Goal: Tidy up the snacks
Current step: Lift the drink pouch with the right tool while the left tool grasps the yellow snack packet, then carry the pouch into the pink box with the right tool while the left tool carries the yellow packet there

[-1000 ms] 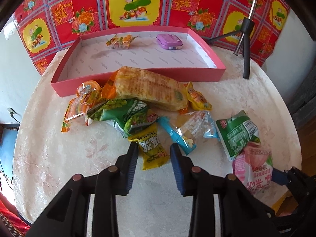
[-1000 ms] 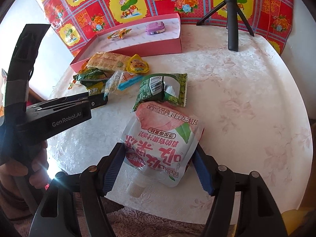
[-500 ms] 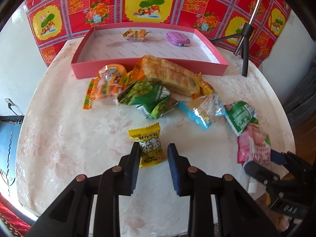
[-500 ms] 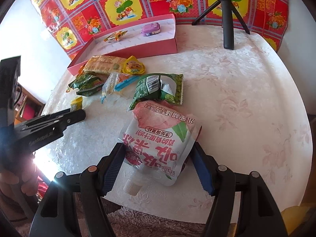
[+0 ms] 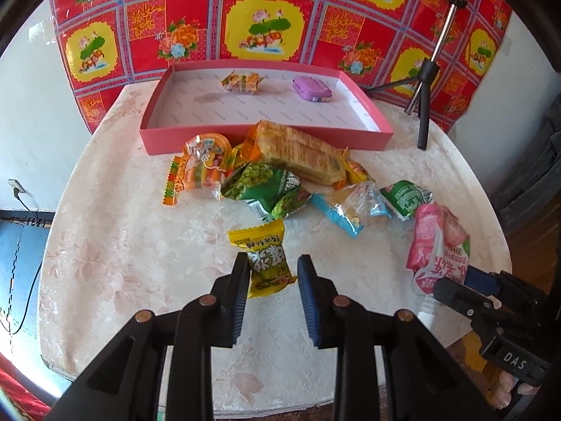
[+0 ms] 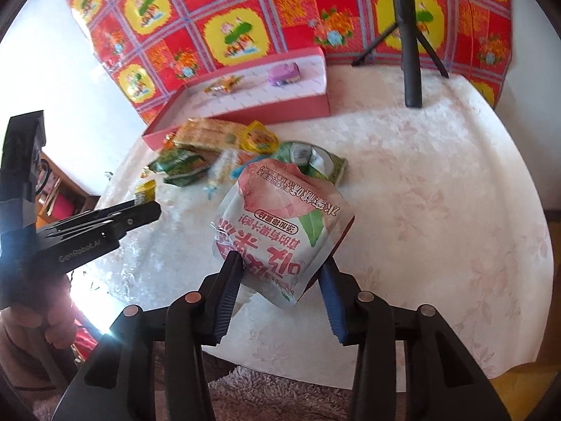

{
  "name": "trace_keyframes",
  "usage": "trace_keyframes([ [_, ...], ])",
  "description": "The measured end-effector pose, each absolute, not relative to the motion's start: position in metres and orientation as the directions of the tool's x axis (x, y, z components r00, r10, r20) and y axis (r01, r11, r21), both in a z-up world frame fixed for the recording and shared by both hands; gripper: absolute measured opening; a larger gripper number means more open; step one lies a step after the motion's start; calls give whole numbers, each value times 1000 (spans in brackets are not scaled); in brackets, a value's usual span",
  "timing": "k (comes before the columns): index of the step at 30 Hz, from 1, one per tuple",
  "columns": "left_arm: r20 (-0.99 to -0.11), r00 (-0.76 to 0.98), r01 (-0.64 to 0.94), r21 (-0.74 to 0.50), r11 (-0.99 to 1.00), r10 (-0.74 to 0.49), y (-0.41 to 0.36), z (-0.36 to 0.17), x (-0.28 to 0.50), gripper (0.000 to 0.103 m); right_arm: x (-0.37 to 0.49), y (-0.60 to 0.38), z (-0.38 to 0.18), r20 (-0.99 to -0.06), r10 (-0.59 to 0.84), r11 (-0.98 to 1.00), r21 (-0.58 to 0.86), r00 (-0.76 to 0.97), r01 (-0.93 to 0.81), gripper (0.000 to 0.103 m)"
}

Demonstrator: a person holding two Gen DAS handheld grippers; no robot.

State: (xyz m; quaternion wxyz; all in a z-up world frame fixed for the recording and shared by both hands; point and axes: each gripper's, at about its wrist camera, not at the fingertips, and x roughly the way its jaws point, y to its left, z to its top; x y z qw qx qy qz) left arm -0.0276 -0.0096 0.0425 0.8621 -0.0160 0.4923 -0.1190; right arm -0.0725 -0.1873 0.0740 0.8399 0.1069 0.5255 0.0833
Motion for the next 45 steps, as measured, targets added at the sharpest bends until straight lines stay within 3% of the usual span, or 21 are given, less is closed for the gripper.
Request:
trace_keyframes([
  [29,-788,573,163,-158,974,-224,10,96,39,29,9,-176,114,-809,305,952,273,502,-138,45],
  [45,-805,565,168,-100,981,-179,6,80,107,29,82,-174,96,-823,314,945,317,474,-76,45],
])
